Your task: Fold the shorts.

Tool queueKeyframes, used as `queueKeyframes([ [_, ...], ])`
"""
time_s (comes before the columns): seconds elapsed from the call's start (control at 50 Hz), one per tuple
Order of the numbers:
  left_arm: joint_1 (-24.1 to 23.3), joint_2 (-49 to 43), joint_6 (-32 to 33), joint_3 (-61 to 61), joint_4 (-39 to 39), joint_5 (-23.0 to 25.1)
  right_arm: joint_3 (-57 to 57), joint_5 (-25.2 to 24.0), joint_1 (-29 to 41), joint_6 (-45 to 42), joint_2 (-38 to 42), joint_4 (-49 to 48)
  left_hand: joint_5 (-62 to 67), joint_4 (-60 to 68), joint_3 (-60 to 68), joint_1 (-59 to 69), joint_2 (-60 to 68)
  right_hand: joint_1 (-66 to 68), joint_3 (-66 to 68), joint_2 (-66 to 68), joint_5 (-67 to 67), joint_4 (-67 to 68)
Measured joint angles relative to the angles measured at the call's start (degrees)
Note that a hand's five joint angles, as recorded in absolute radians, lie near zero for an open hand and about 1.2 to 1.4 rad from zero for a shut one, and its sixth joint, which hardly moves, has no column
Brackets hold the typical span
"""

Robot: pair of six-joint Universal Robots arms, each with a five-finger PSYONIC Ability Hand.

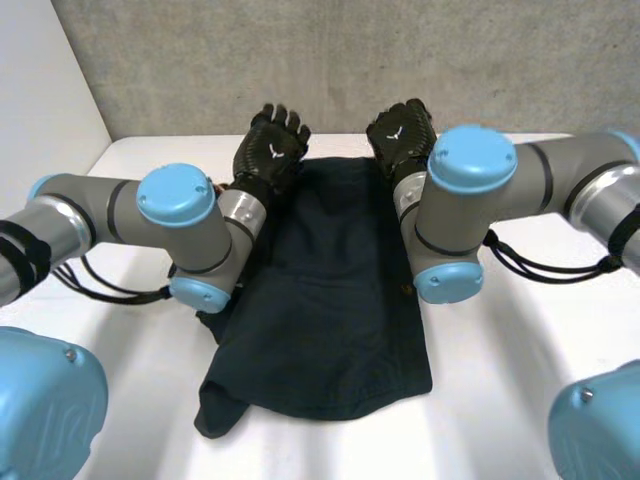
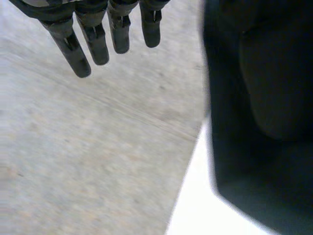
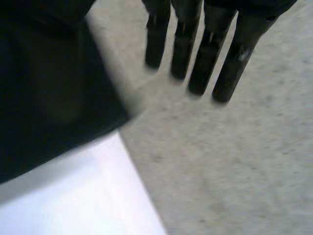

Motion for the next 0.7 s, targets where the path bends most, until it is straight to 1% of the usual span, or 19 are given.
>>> queueKeyframes([
  [0.02,-0.13,-0.62,0.35,0.55,3.23,-0.13,-0.02,0.63,-0.3,-2.3,1.24,-4.25,-0.33,-0.56,-0.7,0.0,-0.81,-17.05,-19.49,-20.6,-19.81,-19.65],
  [0.06,-0.3,-0.51,0.49,0.35,5.46,-0.59,0.59,0.98,-0.52,-3.43,1.22,-6.44,-0.33,-0.56,-0.7,0.0,-0.86,-20.67,-26.99,-26.77,-26.72,-27.08],
  [0.1,-0.56,0.79,0.43,-0.83,7.21,-1.51,1.64,1.17,-0.75,-3.61,0.31,-7.51,-0.33,-0.56,-0.7,0.0,-0.86,-21.03,-29.2,-28.12,-27.78,-28.25],
  [0.22,-1.27,9.85,-1.29,-9.29,8.34,-3.81,8.7,0.56,-1.93,0.14,-8.4,-5.77,-0.33,-0.56,-0.7,0.0,-0.9,-21.03,-29.25,-28.12,-27.78,-28.25],
  [0.28,-1.6,17.17,-3.91,-16.23,7.65,-4.39,14.09,-1.2,-2.75,2.92,-15.29,-1.65,-0.33,-0.56,-0.7,0.0,-0.95,-21.03,-29.25,-28.12,-27.78,-28.25],
  [0.3,-1.6,17.17,-3.91,-16.23,7.65,-4.39,14.09,-1.2,-2.75,2.92,-15.29,-1.65,-0.33,-0.56,-0.7,0.0,-0.95,-21.03,-29.25,-28.12,-27.78,-28.25],
  [0.34,-1.89,23.67,-7.09,-22.09,6.24,-4.82,18.72,-3.31,-3.28,4.6,-20.43,3.14,-0.33,-0.56,-0.7,0.0,-0.96,-21.03,-29.25,-28.12,-27.78,-28.25],
  [0.38,-2.01,26.97,-9.17,-24.84,4.77,-5.25,21.09,-4.44,-3.54,5.3,-22.59,5.85,-0.33,-0.56,-0.7,0.0,-0.97,-21.03,-29.25,-28.12,-27.78,-28.25],
  [0.46,-2.28,36.93,-18.55,-31.68,-4.55,-8.31,29.25,-8.6,-4.11,7.66,-28.25,14.45,-0.33,-0.56,-0.7,0.0,-0.98,-21.03,-29.25,-28.12,-27.78,-28.25],
  [0.5,-2.32,39.38,-21.94,-32.98,-8.22,-9.35,31.75,-9.88,-4.27,8.42,-29.63,16.39,-0.33,-0.56,-0.7,0.0,-0.98,-21.03,-29.26,-28.12,-27.78,-28.25],
  [0.52,-2.38,41.96,-26.4,-34.17,-13.19,-10.45,35.19,-11.77,-4.51,9.43,-31.34,18.56,-0.33,-0.56,-0.7,0.0,-0.98,-21.03,-29.25,-28.12,-27.78,-28.25],
  [0.54,-2.41,43.44,-29.4,-34.79,-16.56,-11.05,36.01,-12.23,-4.57,9.66,-31.72,18.98,-0.33,-0.56,-0.69,0.0,-0.98,-21.03,-29.25,-28.12,-27.78,-28.25],
  [0.58,-2.41,45.06,-33.19,-35.48,-20.79,-11.65,39.3,-14.05,-4.78,10.53,-33.06,20.25,-0.33,-0.56,-0.69,0.0,-0.98,-21.03,-29.25,-28.12,-27.78,-28.25],
  [0.6,-2.38,46.83,-38.07,-36.34,-26.27,-12.21,43.39,-16.39,-5.01,11.44,-34.37,21.24,-0.41,-0.56,-0.7,0.0,-0.98,-21.03,-29.25,-28.12,-27.78,-28.25],
  [0.62,-2.34,47.78,-41.01,-36.83,-29.55,-12.48,45.48,-17.52,-5.14,11.87,-34.94,21.49,-0.33,-0.56,-0.7,0.0,-0.98,-21.03,-29.25,-28.12,-27.78,-28.25],
  [0.64,-2.34,47.78,-41.01,-36.83,-29.55,-12.48,45.48,-17.52,-5.14,11.87,-34.94,21.49,-0.33,-0.56,-0.7,0.0,-0.98,-21.03,-29.25,-28.12,-27.78,-28.25],
  [0.66,-2.25,49.08,-45.78,-38.04,-34.97,-12.71,49.35,-19.47,-5.33,12.55,-35.57,21.35,-0.33,-0.56,-0.7,0.0,-0.98,-21.03,-29.25,-28.12,-27.78,-28.25],
  [0.68,-2.23,49.27,-46.65,-38.4,-35.99,-12.71,50.37,-19.95,-5.37,12.72,-35.68,21.16,-0.33,-0.56,-0.7,0.0,-0.98,-21.03,-29.25,-28.12,-27.78,-28.25],
  [0.7,-2.14,49.89,-49.58,-39.91,-39.36,-12.71,53.39,-21.11,-5.44,13.21,-35.96,20.1,-0.33,-0.56,-0.7,0.0,-0.98,-21.03,-29.14,-28.09,-27.77,-28.24],
])
